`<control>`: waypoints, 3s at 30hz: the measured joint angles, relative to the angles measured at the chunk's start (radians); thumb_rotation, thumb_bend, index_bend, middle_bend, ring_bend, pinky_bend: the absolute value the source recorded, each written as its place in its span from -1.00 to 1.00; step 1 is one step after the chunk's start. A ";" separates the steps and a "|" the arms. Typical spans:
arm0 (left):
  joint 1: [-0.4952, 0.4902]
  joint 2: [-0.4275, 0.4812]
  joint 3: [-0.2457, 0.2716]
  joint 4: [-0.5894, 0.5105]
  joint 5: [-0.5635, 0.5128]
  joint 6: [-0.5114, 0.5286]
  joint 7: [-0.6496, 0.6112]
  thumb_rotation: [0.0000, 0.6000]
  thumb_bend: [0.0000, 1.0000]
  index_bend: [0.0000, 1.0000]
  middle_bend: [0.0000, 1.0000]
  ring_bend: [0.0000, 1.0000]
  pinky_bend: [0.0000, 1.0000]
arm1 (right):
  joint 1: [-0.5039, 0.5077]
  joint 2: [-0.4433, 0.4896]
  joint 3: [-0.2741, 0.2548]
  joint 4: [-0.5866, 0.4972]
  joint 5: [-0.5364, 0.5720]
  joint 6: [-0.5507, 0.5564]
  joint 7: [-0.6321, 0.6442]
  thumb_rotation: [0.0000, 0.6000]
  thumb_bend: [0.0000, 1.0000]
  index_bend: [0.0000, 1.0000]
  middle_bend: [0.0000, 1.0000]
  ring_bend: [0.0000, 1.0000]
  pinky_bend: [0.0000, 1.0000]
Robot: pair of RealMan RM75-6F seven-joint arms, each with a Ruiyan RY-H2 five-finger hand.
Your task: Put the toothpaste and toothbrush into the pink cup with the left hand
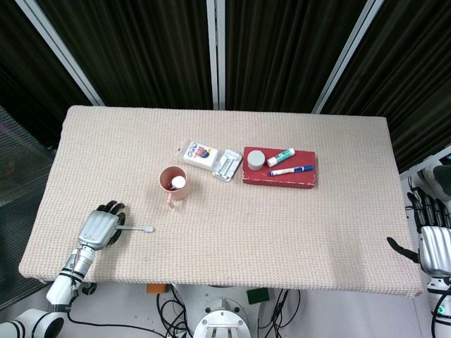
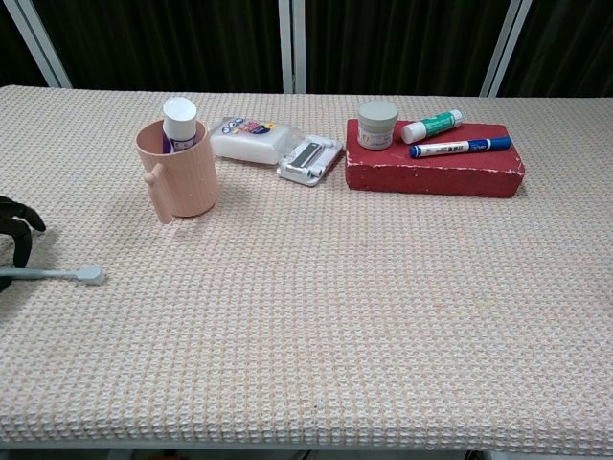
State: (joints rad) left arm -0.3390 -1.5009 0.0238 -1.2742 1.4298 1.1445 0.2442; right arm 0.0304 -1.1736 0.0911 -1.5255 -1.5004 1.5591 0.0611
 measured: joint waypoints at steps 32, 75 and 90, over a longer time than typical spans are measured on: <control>0.027 0.075 -0.090 -0.098 0.040 0.157 -0.533 1.00 -0.25 0.22 -0.33 -0.65 -0.34 | 0.004 0.005 0.001 -0.006 -0.012 0.003 0.013 1.00 -0.44 -1.00 -1.00 -1.00 -1.00; -0.243 -0.106 -0.397 -0.063 -0.277 -0.218 -1.265 1.00 -0.24 0.26 -0.25 -0.63 -0.37 | 0.005 0.016 -0.007 0.027 -0.009 -0.012 0.059 1.00 -0.45 -1.00 -1.00 -1.00 -1.00; -0.244 -0.147 -0.330 0.028 -0.125 -0.199 -1.338 1.00 -0.35 -0.35 -0.41 -0.65 -0.50 | 0.006 0.020 -0.008 0.006 -0.027 0.002 0.043 1.00 -0.45 -1.00 -1.00 -1.00 -1.00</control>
State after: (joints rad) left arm -0.5833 -1.6475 -0.3058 -1.2463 1.3051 0.9457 -1.0937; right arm 0.0362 -1.1540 0.0829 -1.5198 -1.5273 1.5607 0.1044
